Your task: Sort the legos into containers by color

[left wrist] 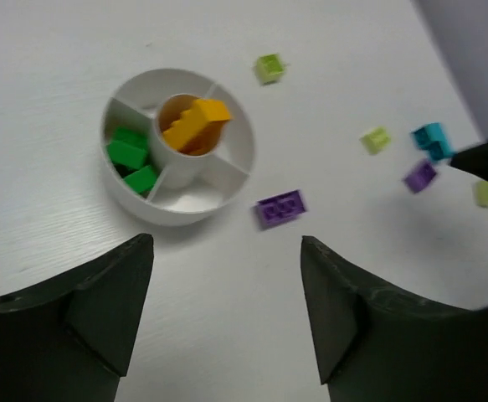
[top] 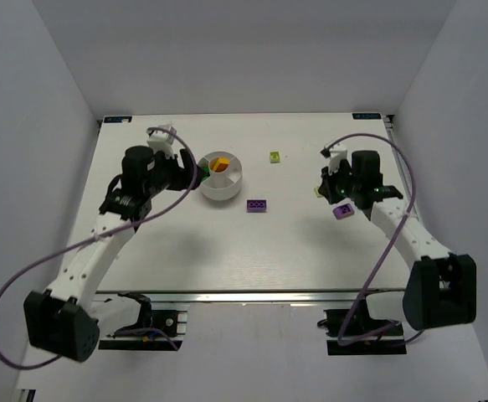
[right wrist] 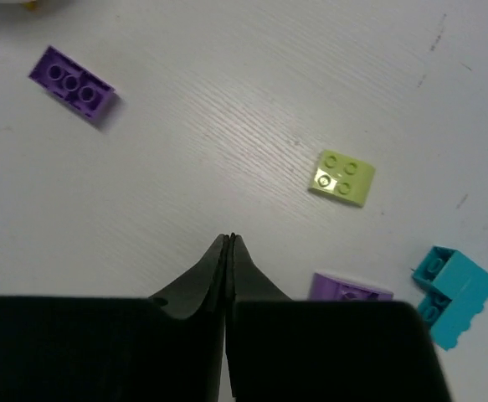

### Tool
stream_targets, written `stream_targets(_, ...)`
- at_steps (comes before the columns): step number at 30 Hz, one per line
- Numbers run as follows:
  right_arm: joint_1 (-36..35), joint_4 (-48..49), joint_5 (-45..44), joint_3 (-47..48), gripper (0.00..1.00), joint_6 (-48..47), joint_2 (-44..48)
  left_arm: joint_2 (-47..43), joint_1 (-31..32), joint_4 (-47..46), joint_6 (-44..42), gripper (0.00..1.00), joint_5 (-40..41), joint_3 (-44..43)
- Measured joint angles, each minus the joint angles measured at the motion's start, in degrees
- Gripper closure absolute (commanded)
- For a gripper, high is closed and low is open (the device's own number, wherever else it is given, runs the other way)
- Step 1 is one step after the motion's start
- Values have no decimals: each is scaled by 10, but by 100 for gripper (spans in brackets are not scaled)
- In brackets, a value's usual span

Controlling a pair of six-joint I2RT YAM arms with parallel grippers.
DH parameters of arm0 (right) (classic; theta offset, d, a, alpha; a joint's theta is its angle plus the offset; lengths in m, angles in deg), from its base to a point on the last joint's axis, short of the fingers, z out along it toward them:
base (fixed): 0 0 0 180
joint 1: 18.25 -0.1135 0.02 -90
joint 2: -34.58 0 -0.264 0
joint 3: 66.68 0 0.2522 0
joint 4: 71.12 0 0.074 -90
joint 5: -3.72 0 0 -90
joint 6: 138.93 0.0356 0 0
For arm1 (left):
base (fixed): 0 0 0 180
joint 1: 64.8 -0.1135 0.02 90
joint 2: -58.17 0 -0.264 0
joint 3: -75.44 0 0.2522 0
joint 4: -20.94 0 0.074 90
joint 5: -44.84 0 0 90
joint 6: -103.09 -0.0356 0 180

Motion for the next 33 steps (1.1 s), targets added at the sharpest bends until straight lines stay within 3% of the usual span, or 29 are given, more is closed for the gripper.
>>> stream_targets(2,29,-27,5,40,100,12,-40,-64,0,-30,-2,16,-43,58)
stream_targets(3,45,-40,9,59,88,16,-59,-89,2,-36,-4,16,-63,82)
stream_targets(4,60,-52,10,77,61,21,-76,-103,6,-39,-10,16,-75,95)
stream_targets(7,99,-87,10,117,31,32,-108,-112,12,-45,-23,16,-95,105)
stream_targets(8,114,-99,10,125,27,33,-112,-112,12,-47,-24,16,-98,106)
stream_targets(13,159,-140,19,147,24,25,-113,-113,12,-56,-26,15,-118,106)
stream_targets(16,168,-172,70,165,23,-28,-127,-119,12,-62,-25,15,-125,110)
stream_targets(21,150,-245,167,190,25,-286,-192,-123,12,-69,-26,15,-129,111)
stream_targets(25,134,-272,176,173,25,-499,-228,-123,12,-70,-30,14,-123,112)
stream_targets(29,129,-265,161,184,26,-595,-255,-123,12,-74,-35,14,-118,119)
stream_targets(33,129,-256,141,240,30,-634,-303,-115,12,-73,-40,14,-115,122)
